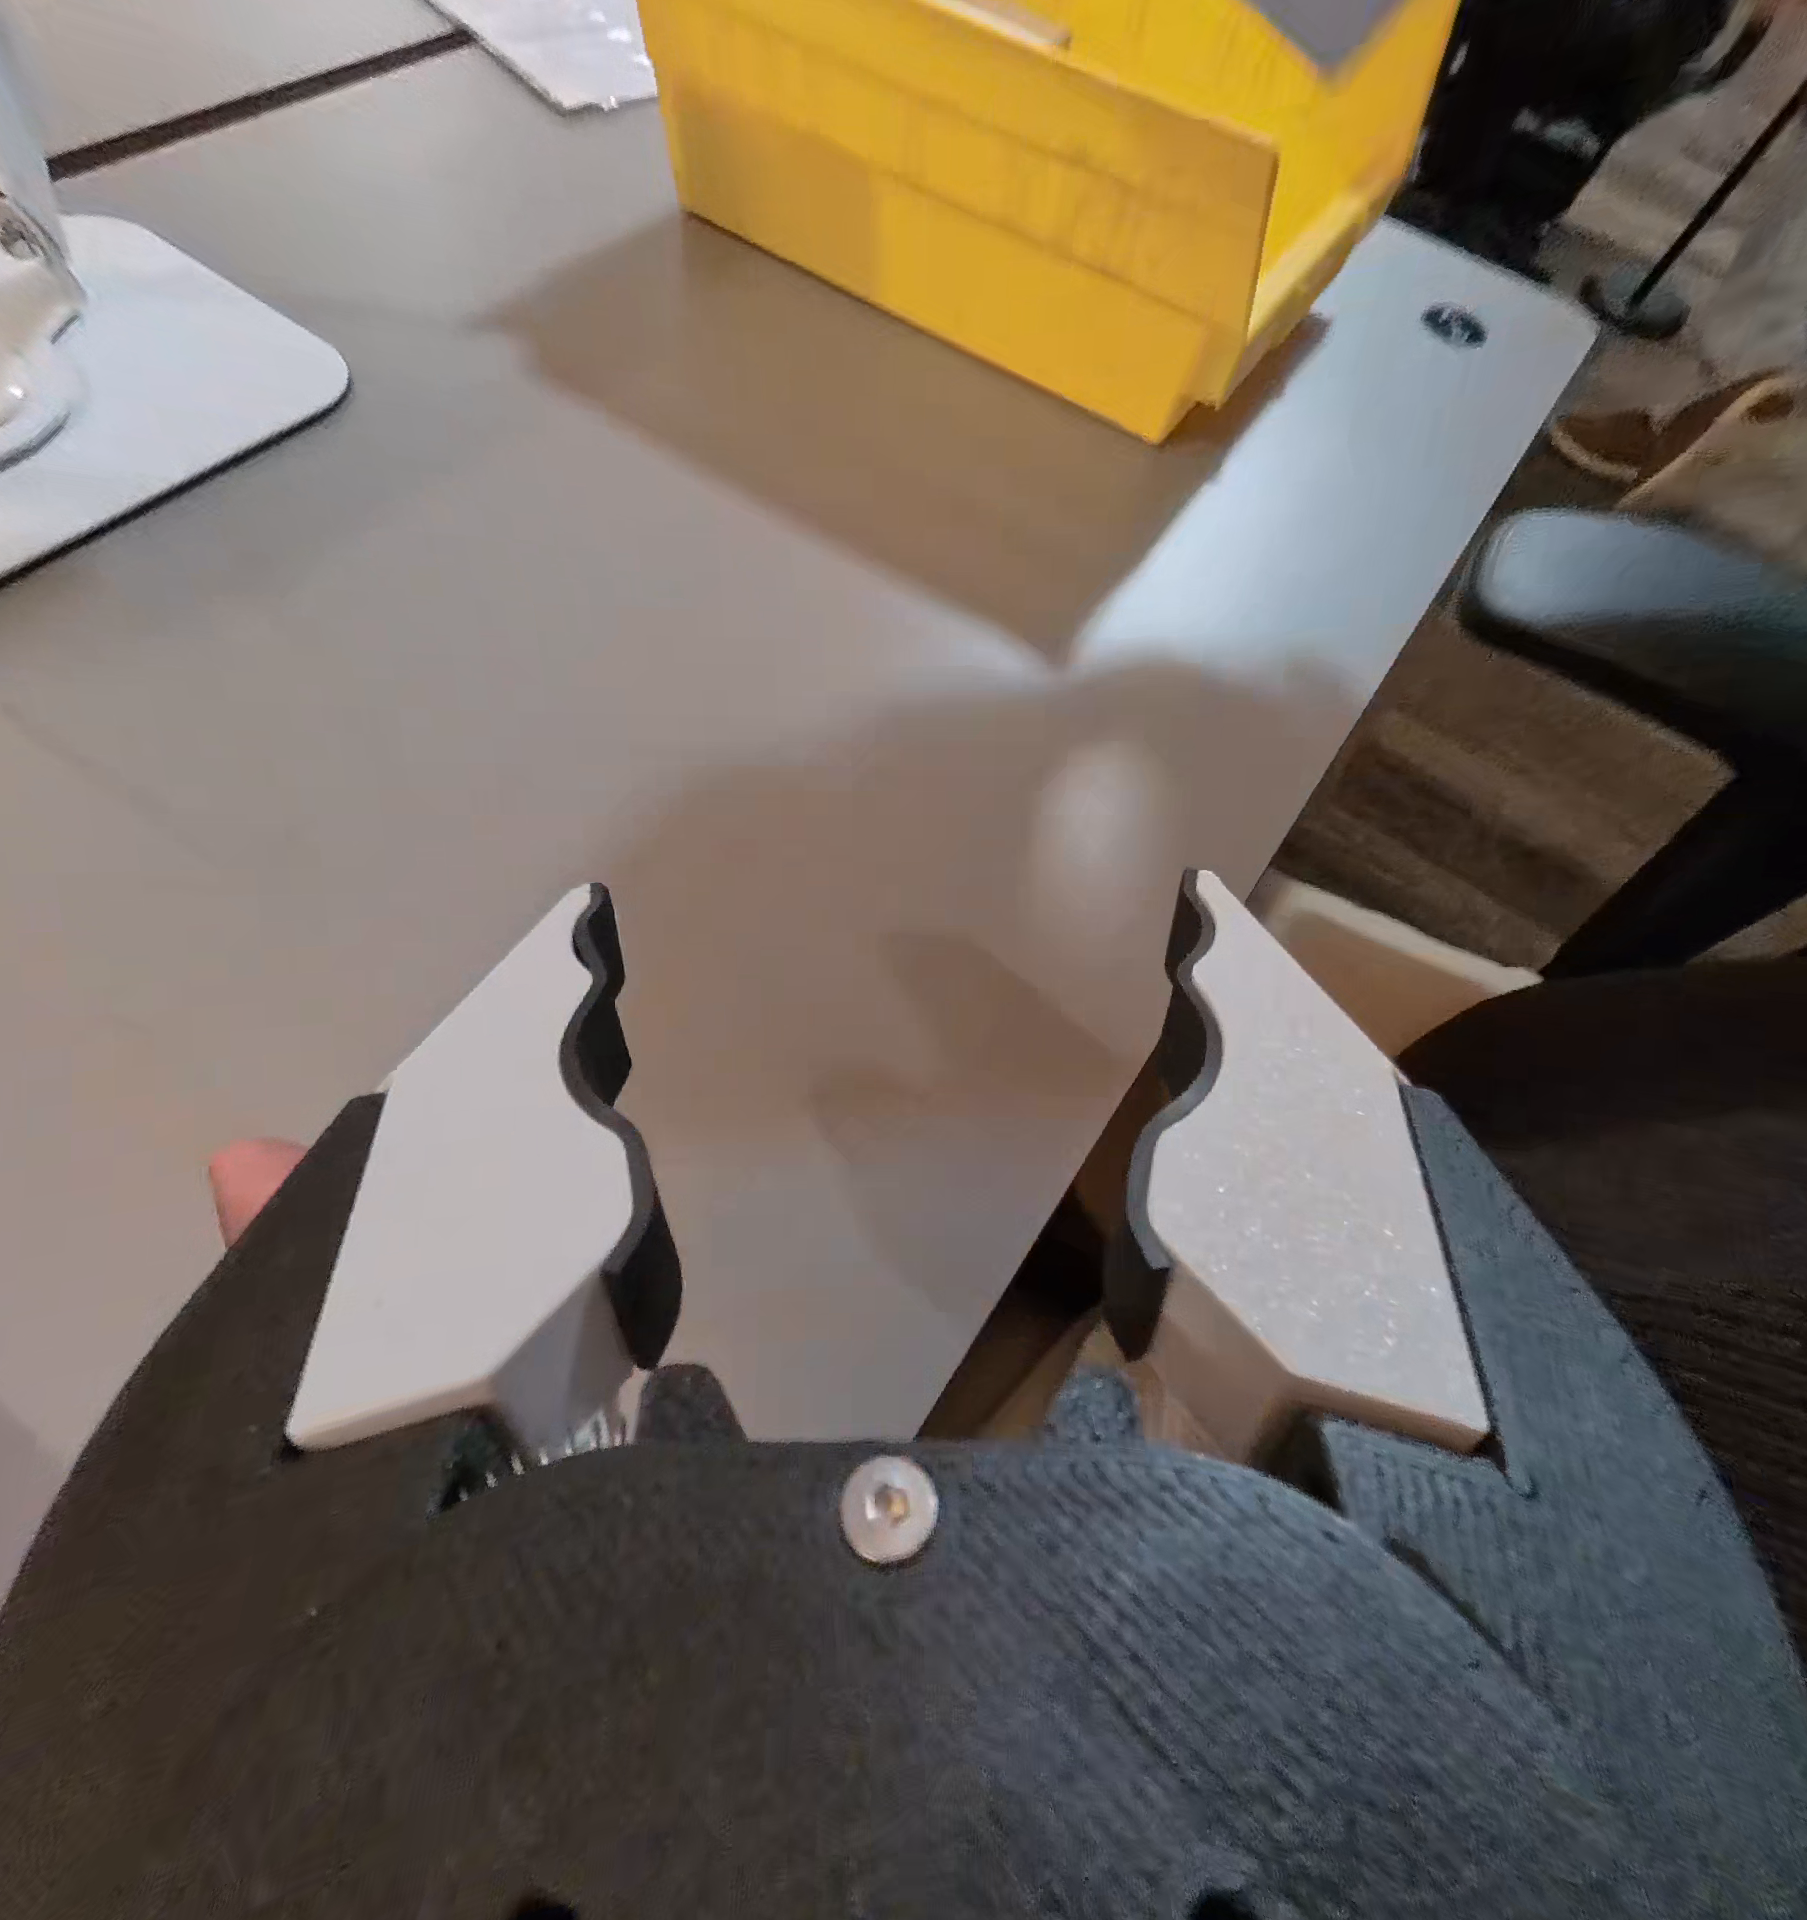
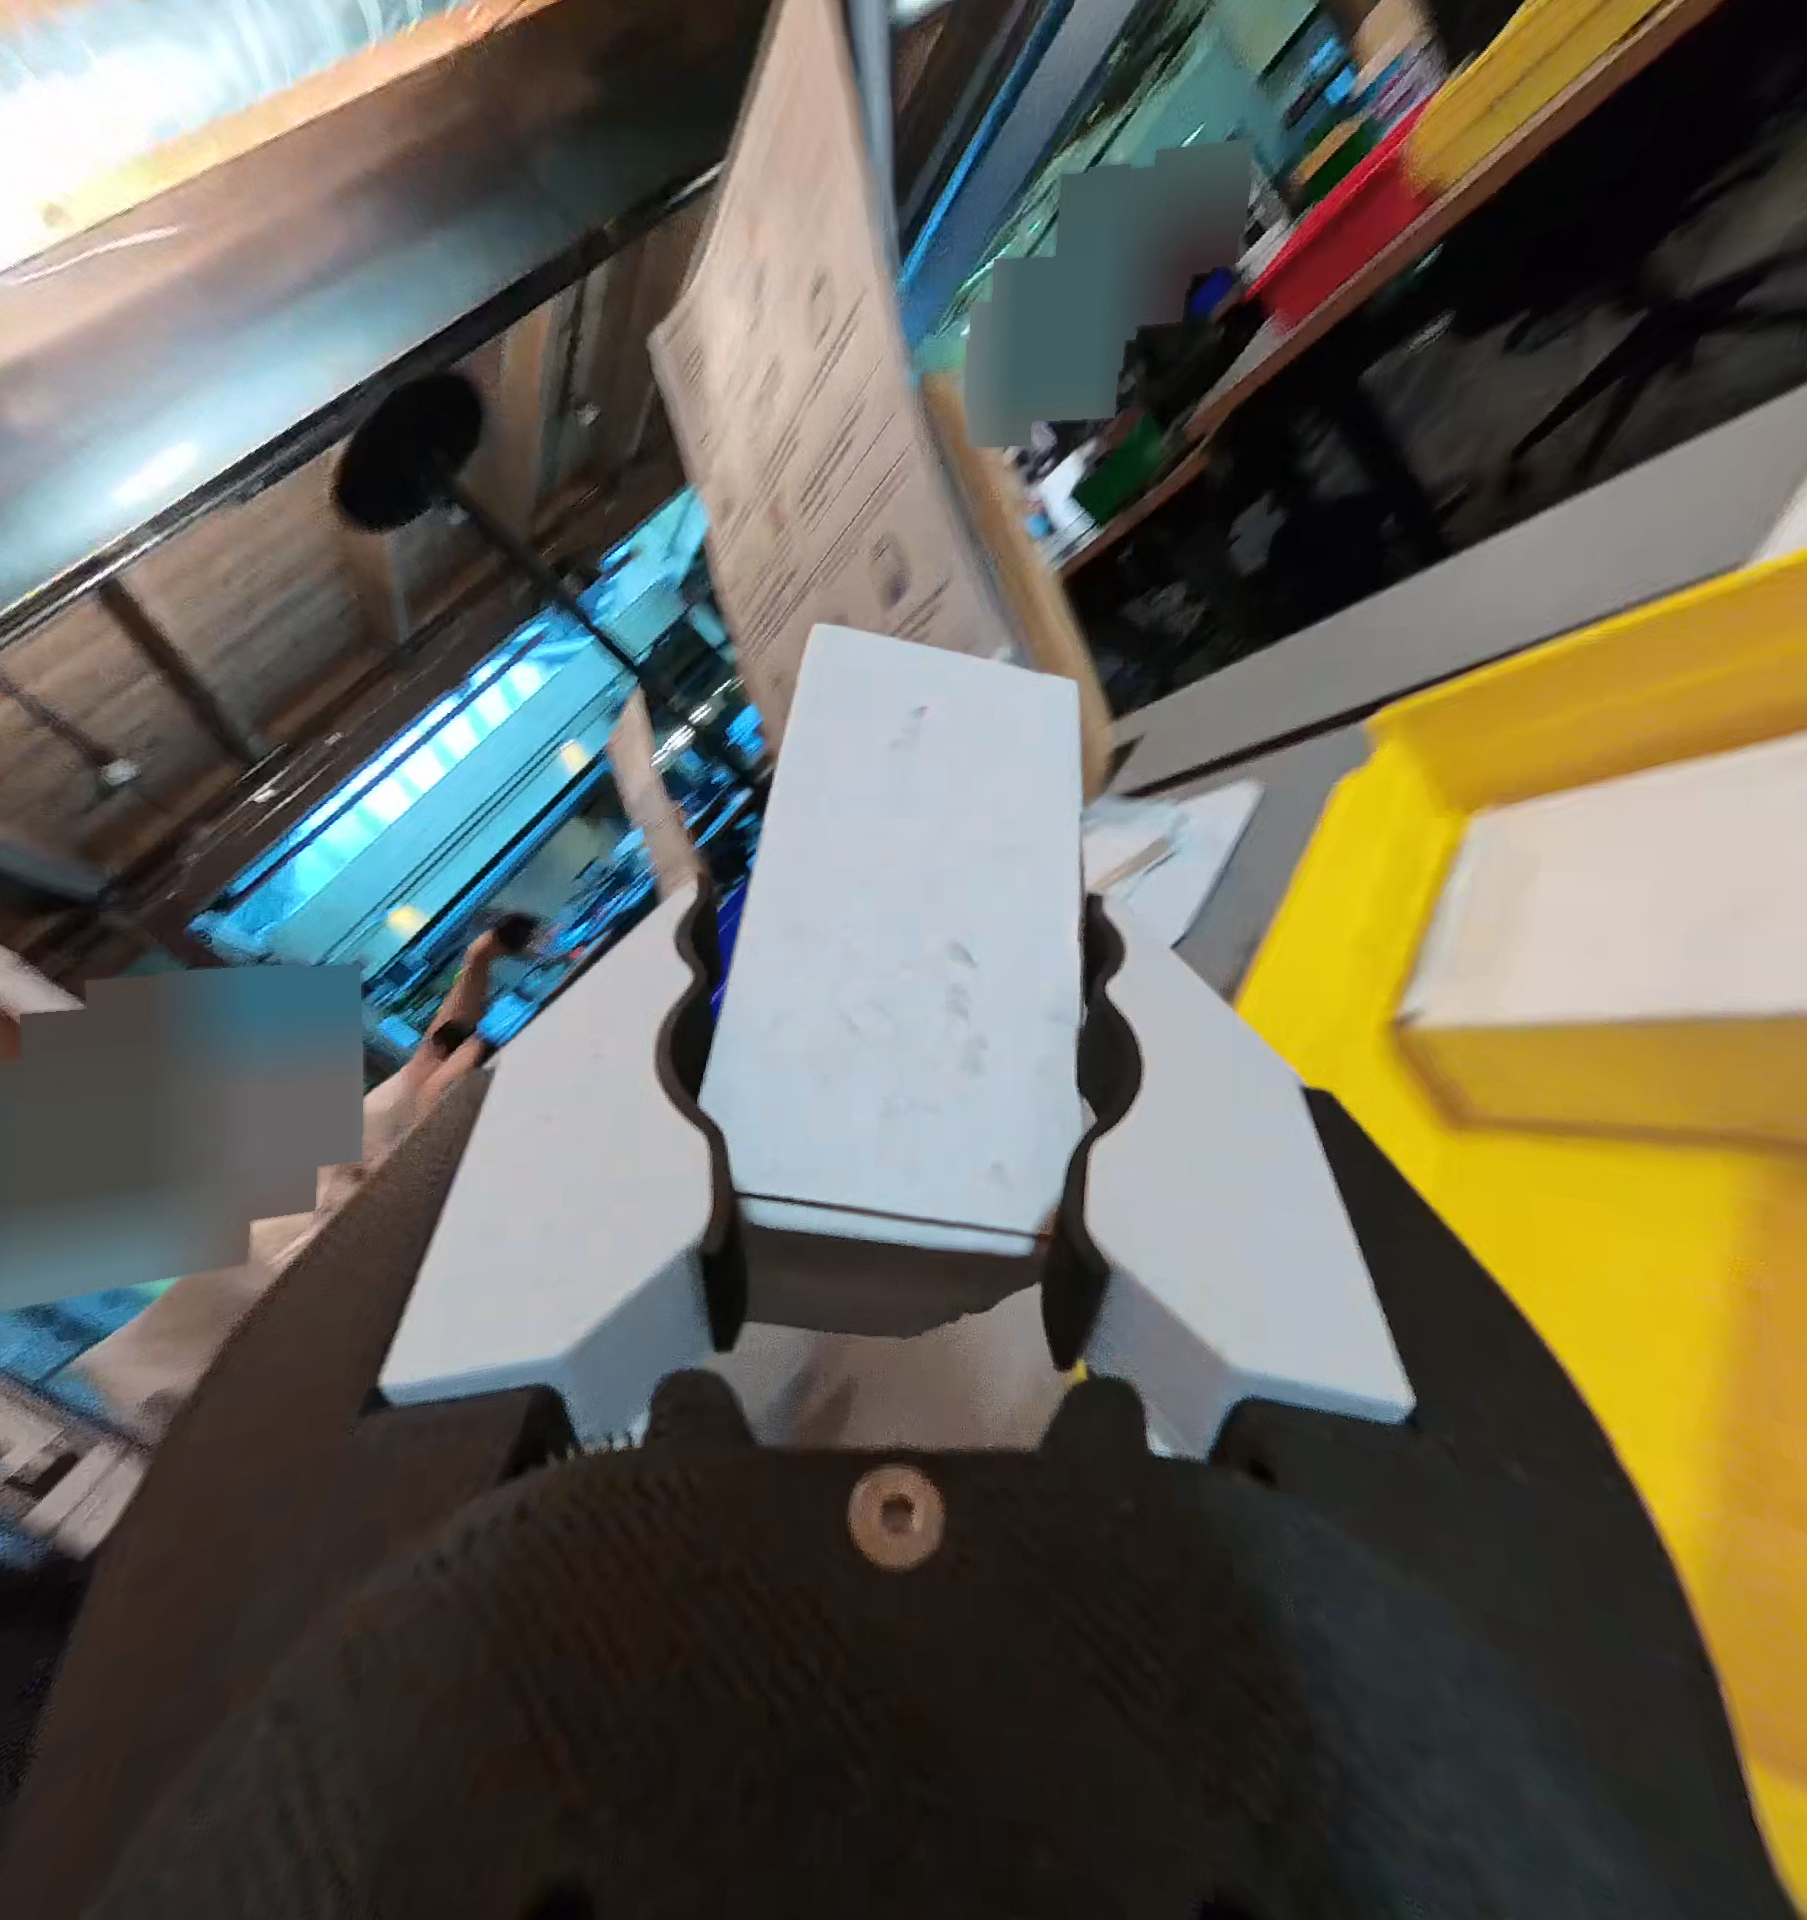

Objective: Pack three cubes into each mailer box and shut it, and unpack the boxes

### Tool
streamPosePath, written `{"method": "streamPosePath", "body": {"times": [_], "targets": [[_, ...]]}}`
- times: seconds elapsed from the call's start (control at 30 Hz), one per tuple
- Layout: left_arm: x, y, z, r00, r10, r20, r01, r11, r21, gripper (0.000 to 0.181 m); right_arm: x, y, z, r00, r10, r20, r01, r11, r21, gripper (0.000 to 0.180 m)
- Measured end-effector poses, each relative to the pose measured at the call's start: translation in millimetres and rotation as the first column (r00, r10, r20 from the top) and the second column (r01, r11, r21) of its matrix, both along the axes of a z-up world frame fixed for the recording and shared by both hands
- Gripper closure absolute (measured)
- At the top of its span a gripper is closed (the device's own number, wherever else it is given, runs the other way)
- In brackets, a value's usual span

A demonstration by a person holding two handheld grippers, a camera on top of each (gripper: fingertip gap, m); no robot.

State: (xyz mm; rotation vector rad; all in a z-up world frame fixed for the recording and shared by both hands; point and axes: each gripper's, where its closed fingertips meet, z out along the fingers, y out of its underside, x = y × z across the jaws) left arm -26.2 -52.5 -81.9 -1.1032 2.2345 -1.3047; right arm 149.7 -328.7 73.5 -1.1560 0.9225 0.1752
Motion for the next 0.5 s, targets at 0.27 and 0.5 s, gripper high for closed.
{"method": "streamPosePath", "body": {"times": [0.27, 0.5], "targets": [[-2, -3, -17, 0.999, -0.024, 0.032, 0.021, 0.996, 0.089, 0.076, 145, -83, -35, 0.902, -0.423, -0.080, 0.415, 0.904, -0.101, 0.110], [1, 4, -20, 1.000, 0.001, 0.013, -0.002, 0.999, 0.049, 0.077, 184, -49, -76, 0.866, -0.484, -0.125, 0.468, 0.873, -0.136, 0.110]]}}
